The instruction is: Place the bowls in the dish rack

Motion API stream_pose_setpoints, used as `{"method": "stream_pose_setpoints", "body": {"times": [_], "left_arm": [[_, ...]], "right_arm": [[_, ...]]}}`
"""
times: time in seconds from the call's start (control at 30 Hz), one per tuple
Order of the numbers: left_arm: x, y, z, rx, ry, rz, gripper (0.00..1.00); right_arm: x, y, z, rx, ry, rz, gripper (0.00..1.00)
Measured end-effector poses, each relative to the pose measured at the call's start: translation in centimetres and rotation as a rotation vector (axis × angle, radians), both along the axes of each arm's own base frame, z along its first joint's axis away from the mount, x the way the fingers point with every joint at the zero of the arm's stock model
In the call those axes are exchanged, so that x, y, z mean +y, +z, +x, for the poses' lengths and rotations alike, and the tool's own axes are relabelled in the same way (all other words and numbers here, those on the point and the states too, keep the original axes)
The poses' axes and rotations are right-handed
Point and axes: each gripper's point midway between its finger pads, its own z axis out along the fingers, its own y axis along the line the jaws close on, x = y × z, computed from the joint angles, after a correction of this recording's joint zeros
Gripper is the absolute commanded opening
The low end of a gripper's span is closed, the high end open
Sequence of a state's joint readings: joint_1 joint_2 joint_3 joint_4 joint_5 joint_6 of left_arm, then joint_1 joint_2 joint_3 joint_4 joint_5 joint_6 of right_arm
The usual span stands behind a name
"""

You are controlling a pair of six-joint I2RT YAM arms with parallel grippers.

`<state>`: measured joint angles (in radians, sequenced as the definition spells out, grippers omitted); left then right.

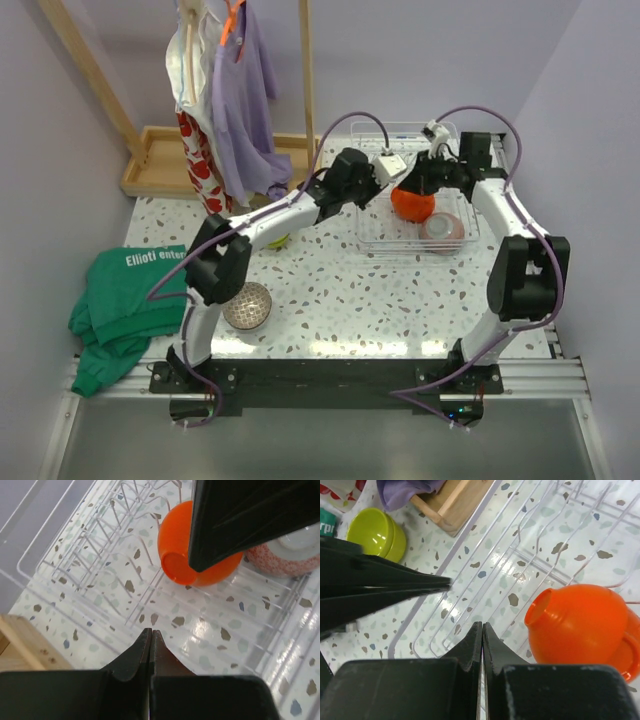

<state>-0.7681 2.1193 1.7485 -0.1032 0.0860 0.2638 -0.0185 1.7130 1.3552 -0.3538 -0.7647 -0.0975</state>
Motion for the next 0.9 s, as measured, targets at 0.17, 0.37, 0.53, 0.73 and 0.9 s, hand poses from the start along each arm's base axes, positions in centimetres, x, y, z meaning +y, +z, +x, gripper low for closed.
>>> {"method": "stream_pose_setpoints", "body": {"times": [0.17,0.37,0.53,0.73,0.9], "left_arm": [[3.9,3.8,-2.8,-0.035,0.041,-0.005,0.0],[5.2,2.7,-4.8,-0.001,0.017,0.01,0.0],[4.9,0.6,-5.7,0.048,-0.018,0.035,0.0],[4.1,-0.8,-6.5,0.081,-0.056,0.044,0.0],[3.8,-1.7,-6.7,0.101,-0.071,0.051,0.0]], "right_arm": [[0.7,-2.1,0.9,0.052,-0.018,-0.025,0.0],[-0.1,-6.1,2.7,0.146,-0.08,-0.065,0.0],[-0.6,-6.9,3.4,0.162,-0.109,-0.099,0.0],[-1.6,-6.2,4.4,0.12,-0.143,-0.16,0.0],[-2.3,-6.3,4.4,0.118,-0.154,-0.207,0.0]]}}
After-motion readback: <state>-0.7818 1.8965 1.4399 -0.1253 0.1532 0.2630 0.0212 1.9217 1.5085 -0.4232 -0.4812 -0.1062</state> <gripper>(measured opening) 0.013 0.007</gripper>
